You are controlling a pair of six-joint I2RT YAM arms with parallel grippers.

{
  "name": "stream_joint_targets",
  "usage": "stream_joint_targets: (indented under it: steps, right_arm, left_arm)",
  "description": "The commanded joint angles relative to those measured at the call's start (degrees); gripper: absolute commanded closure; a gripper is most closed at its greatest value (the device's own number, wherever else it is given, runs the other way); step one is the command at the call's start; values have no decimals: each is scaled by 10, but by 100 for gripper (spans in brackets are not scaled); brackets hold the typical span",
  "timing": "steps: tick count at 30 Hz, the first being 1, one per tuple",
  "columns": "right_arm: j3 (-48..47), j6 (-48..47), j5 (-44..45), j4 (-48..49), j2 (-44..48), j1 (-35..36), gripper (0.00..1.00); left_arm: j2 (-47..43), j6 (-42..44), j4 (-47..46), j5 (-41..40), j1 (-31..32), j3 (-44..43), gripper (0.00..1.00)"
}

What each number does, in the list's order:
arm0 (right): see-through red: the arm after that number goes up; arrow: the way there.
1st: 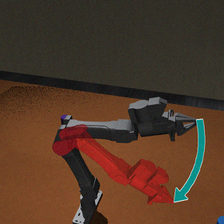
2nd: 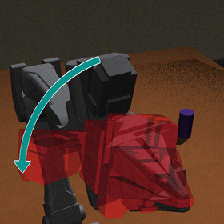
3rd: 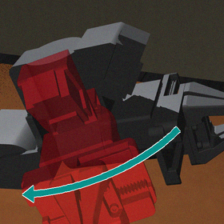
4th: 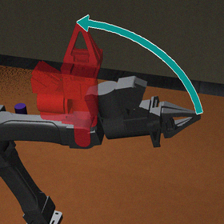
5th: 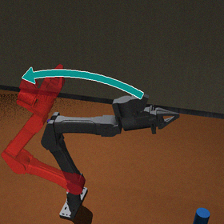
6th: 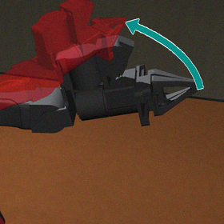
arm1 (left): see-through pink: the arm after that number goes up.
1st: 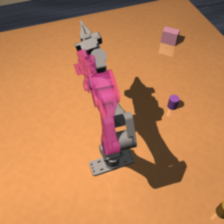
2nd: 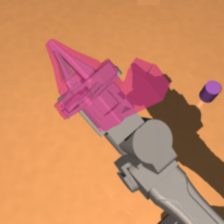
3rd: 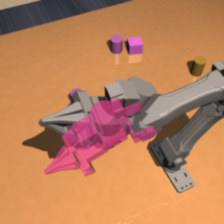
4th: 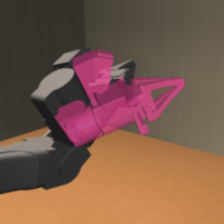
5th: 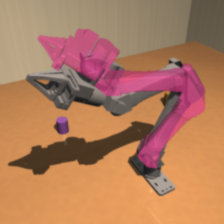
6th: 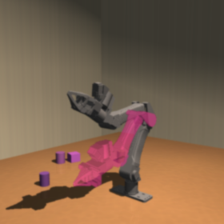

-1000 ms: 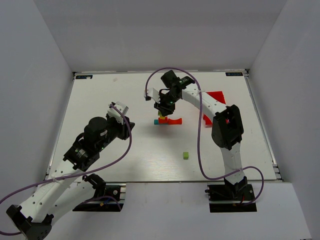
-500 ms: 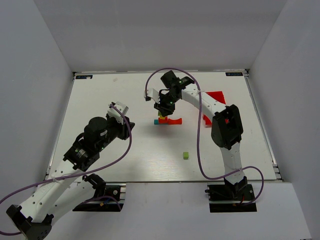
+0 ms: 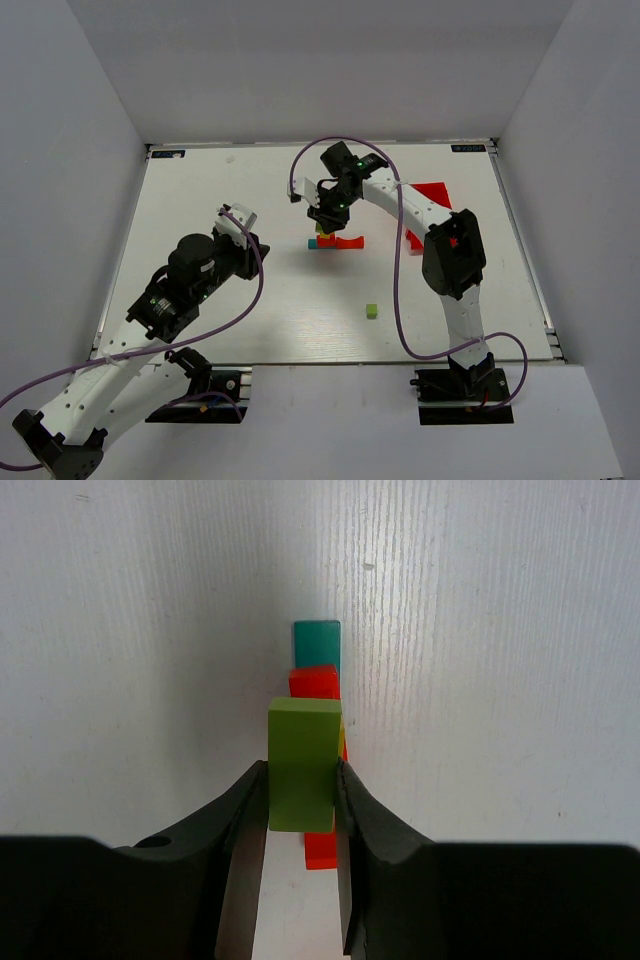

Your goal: Build the wood block tower

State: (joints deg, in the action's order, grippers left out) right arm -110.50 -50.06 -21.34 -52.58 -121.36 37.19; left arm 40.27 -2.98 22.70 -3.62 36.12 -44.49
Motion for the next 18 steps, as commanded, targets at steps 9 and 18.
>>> stream_joint_targets:
  steps: [9, 18]
  right_arm:
    - [-14, -17, -5, -4, -2, 3, 68]
    - [-12, -25, -6, -8, 1, 3, 65]
  left_arm:
    - [-8, -1, 3, -2, -3, 1, 53]
    - [-8, -1, 3, -7, -3, 1, 53]
